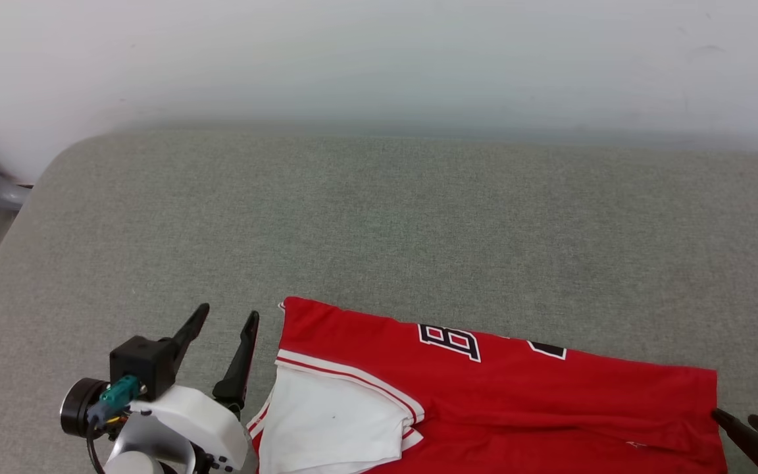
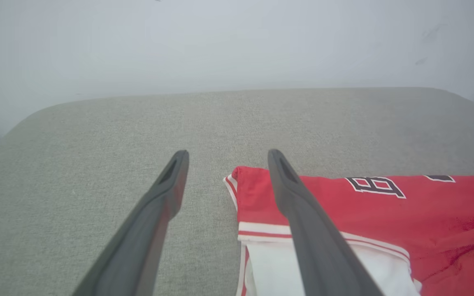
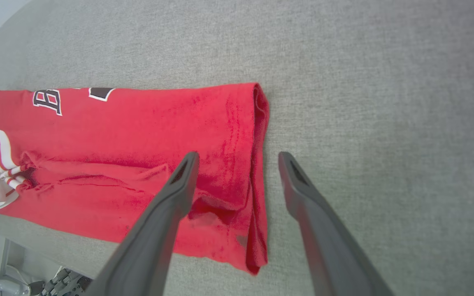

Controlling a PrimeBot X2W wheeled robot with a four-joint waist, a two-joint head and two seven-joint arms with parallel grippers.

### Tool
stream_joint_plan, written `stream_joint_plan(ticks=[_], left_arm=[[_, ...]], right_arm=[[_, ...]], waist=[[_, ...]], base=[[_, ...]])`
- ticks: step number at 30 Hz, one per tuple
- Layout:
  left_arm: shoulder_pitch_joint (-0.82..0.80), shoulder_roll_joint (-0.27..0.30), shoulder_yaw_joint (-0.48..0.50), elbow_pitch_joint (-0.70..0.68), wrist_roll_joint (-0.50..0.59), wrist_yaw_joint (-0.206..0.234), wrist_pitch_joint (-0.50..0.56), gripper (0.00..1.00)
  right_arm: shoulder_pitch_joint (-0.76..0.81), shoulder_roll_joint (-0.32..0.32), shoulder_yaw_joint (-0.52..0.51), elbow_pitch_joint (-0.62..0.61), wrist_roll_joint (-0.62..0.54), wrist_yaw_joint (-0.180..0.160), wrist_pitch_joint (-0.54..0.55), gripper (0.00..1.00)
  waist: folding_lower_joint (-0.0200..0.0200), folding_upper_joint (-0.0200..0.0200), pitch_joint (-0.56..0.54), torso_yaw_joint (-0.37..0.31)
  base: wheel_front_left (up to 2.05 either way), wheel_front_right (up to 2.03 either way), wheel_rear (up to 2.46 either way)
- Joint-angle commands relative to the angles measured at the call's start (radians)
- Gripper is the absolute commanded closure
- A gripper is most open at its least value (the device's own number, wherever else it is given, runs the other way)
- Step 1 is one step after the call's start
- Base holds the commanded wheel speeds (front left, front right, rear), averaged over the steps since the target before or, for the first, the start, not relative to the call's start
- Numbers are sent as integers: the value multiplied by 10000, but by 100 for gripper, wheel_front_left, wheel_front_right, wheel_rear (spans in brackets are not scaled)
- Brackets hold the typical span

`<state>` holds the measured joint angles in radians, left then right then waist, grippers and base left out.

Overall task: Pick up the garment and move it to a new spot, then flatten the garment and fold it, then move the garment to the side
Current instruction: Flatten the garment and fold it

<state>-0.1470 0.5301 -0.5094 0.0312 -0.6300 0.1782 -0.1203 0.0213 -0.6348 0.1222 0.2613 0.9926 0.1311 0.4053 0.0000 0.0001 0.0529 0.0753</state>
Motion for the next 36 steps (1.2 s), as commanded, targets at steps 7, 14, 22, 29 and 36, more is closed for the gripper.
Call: stream_joint_plan(ticks=[7, 14, 22, 29, 36], left_arm=[[161, -487, 440, 477, 1032, 417, -1399, 0], [462, -1006, 1423, 261, 2162, 126, -1463, 0], [631, -1635, 2347, 381, 2885, -555, -1467, 0], [707, -2039, 2903, 531, 3289, -1059, -1467, 0], [664, -2362, 3270, 680, 3632, -1446, -1468, 0]], right_arm=[[-245, 934, -1226, 911, -421, -9, 1098, 0], [-379, 1619, -1841, 1350, -765, -9, 2098, 0], [-133, 2423, -1451, 1144, -831, -1, 3249, 0], [-188, 2844, -1115, 903, -839, 6, 3427, 0], [-249, 3026, -942, 1126, -791, 6, 3272, 100]], waist=[[0, -1, 296, 222], [0, -1, 647, 431], [0, -1, 817, 577], [0, -1, 847, 577], [0, -1, 858, 578]], base=[[0, 0, 0], [0, 0, 0], [0, 0, 0], [0, 0, 0], [0, 0, 0]])
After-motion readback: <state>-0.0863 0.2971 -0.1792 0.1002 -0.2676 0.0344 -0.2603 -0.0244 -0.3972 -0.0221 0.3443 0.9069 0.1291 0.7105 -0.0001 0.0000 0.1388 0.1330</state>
